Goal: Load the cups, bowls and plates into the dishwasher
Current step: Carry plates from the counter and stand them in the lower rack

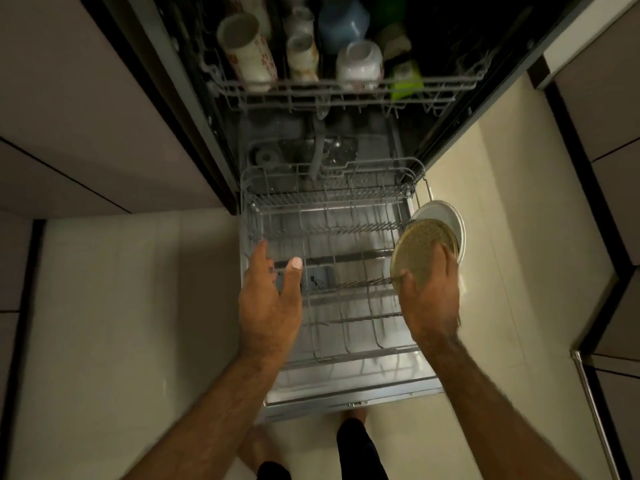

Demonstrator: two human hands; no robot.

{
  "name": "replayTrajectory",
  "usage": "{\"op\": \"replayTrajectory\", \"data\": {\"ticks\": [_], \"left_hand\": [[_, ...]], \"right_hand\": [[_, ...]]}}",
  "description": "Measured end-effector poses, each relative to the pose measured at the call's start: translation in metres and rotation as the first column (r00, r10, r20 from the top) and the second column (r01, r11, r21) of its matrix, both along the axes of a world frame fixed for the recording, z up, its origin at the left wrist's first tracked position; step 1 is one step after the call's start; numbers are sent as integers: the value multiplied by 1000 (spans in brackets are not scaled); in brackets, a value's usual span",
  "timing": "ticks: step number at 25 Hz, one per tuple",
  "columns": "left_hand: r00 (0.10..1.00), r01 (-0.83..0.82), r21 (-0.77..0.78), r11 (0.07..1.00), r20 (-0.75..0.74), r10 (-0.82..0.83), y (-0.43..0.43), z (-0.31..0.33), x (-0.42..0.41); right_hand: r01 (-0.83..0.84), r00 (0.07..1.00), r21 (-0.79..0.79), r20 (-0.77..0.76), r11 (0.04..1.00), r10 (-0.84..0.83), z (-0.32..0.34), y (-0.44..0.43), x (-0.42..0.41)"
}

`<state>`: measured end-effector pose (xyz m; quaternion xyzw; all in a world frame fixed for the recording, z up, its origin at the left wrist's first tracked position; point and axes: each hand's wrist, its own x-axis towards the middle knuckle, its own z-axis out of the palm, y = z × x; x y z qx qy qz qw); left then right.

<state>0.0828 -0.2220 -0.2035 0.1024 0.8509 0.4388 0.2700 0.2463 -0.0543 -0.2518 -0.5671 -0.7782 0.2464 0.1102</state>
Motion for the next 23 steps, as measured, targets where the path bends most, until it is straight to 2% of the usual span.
{"op": "replayTrajectory", "data": {"ticks": [3, 7, 12, 18, 23], "left_hand": [[991, 84, 3, 996, -106, -83, -16, 61, -30], [943, 170, -85, 982, -273, -187, -40, 145, -74], [900, 166, -86, 982, -393, -187, -76, 255, -109], [822, 163, -87, 983, -539, -184, -118, 395, -125], [757, 87, -72, 994, -643, -113, -154, 474, -136]], "right_hand": [[-178, 984, 52, -19, 983, 180, 64, -26, -43], [-314, 936, 161, -112, 936, 334, 159, -59, -102], [-396, 883, 233, -167, 888, 438, 278, -102, -153], [-533, 779, 314, -179, 785, 601, 413, -142, -179], [-611, 686, 378, -184, 695, 703, 500, -164, -194]]}}
